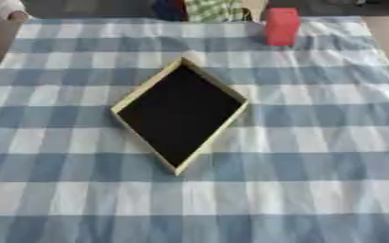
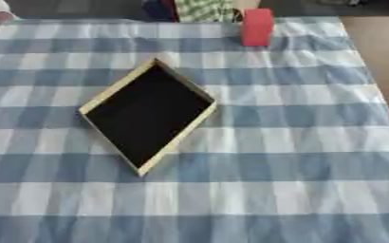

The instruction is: Pick up objects on the table and place them in the box.

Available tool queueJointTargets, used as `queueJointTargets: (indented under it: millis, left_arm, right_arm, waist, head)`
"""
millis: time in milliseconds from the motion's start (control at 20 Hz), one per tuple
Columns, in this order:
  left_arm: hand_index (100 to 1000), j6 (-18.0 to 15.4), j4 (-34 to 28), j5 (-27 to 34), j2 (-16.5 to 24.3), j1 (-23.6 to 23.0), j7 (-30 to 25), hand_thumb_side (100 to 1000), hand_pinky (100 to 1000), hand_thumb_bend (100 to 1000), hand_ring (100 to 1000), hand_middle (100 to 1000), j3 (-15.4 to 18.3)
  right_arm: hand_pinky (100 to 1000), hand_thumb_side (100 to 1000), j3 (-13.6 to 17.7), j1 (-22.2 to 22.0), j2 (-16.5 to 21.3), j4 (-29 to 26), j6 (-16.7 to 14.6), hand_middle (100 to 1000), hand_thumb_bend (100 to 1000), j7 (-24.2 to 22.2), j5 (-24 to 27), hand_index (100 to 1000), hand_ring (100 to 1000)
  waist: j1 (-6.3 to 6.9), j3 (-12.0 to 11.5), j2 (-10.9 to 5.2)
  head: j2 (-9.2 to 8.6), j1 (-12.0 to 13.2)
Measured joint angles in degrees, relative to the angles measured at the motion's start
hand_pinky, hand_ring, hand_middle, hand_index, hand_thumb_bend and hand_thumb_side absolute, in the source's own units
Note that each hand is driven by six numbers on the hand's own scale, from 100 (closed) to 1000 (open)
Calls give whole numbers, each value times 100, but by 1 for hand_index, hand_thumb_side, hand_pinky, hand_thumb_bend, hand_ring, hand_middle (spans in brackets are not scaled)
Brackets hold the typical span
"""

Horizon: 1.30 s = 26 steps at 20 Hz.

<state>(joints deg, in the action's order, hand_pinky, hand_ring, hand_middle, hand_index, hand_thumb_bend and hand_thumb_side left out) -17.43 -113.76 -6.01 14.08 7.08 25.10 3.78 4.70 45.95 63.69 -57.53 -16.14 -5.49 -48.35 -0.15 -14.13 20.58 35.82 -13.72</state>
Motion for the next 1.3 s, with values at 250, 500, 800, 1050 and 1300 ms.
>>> queueJointTargets:
  millis: [250, 500, 800, 1050, 1300]
  left_arm:
    - [631, 11, 0, 24, 1, -4, -16, 746, 678, 100, 660, 588, -3]
    - [631, 20, 0, 41, 1, -5, -32, 747, 678, 100, 661, 588, -33]
    - [631, 22, 0, 49, 2, -4, -54, 746, 677, 100, 661, 589, -36]
    - [630, 27, 0, 76, 5, -2, -79, 746, 677, 100, 662, 589, -56]
    - [630, 35, 0, 98, 47, 1, -98, 746, 677, 100, 663, 590, -70]
  right_arm:
    - [1000, 1000, -222, 421, -200, 567, -371, 997, 132, -275, -457, 964, 1000]
    - [1000, 964, -369, 705, -418, 1002, -638, 1000, 186, -494, -760, 976, 1000]
    - [1000, 759, -469, 868, -607, 1317, -992, 991, 213, -744, -843, 957, 1000]
    - [1000, 503, -543, 1015, -726, 1361, -1248, 981, 299, -1154, -597, 962, 1000]
    - [1000, 286, -582, 1180, -846, 1364, -1226, 985, 342, -1528, -450, 988, 1000]
  waist:
    - [-7, -2, -7]
    - [-23, 2, -10]
    - [-31, 3, -13]
    - [-31, -4, -16]
    - [-37, -15, -22]
  head:
    - [2, -8]
    - [23, -9]
    - [37, -9]
    - [37, -8]
    - [38, -8]
